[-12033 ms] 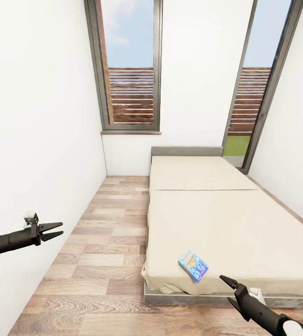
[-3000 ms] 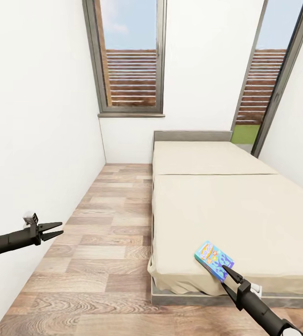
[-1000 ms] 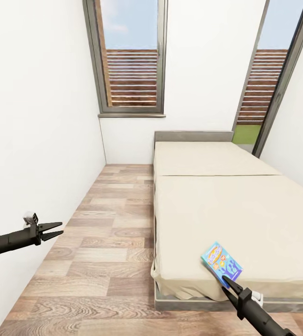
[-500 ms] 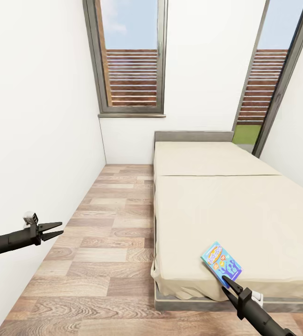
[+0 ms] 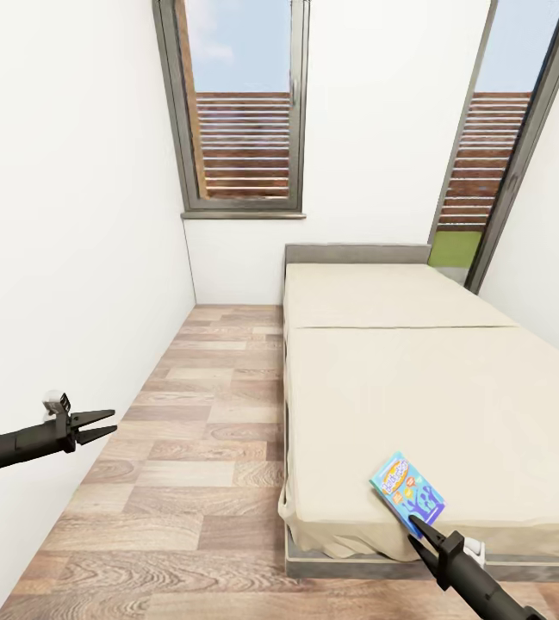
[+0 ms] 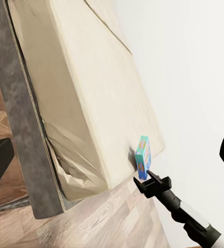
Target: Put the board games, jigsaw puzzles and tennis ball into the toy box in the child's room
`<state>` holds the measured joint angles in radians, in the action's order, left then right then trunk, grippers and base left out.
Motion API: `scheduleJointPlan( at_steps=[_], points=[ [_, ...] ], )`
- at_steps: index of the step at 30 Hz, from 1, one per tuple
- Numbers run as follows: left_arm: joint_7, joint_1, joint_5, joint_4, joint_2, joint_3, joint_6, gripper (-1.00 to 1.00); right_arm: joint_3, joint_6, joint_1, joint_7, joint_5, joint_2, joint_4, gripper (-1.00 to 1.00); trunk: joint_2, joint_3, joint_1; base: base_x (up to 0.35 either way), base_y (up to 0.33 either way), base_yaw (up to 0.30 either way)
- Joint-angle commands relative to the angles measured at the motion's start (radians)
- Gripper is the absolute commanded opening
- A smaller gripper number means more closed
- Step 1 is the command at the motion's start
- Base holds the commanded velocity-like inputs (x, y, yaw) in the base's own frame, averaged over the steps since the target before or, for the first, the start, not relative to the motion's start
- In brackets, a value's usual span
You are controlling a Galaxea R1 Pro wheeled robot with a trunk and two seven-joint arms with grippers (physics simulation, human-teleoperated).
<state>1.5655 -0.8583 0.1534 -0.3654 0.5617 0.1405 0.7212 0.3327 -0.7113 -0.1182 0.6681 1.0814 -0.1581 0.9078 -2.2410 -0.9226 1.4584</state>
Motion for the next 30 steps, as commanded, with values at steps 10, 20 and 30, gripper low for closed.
scheduleJointPlan(
  at_steps=[10, 20, 30],
  points=[
    [0.004, -0.001, -0.002, 0.000, 0.000, 0.001, 0.010, 1.00, 0.003, 0.003, -0.043, 0.001, 0.005, 0.000, -0.001, -1.00, 0.028, 0.012, -0.015, 0.000, 0.000, 0.000],
    [0.004, -0.001, -0.002, 0.000, 0.000, 0.001, 0.010, 1.00, 0.003, 0.004, -0.043, 0.000, 0.005, 0.000, -0.001, -1.00, 0.049, 0.021, -0.027, 0.000, 0.000, 0.000],
    [0.004, -0.001, -0.002, 0.000, 0.000, 0.001, 0.010, 1.00, 0.003, 0.004, -0.043, 0.000, 0.005, 0.000, -0.001, -1.00, 0.063, 0.028, -0.035, 0.000, 0.000, 0.000]
  ],
)
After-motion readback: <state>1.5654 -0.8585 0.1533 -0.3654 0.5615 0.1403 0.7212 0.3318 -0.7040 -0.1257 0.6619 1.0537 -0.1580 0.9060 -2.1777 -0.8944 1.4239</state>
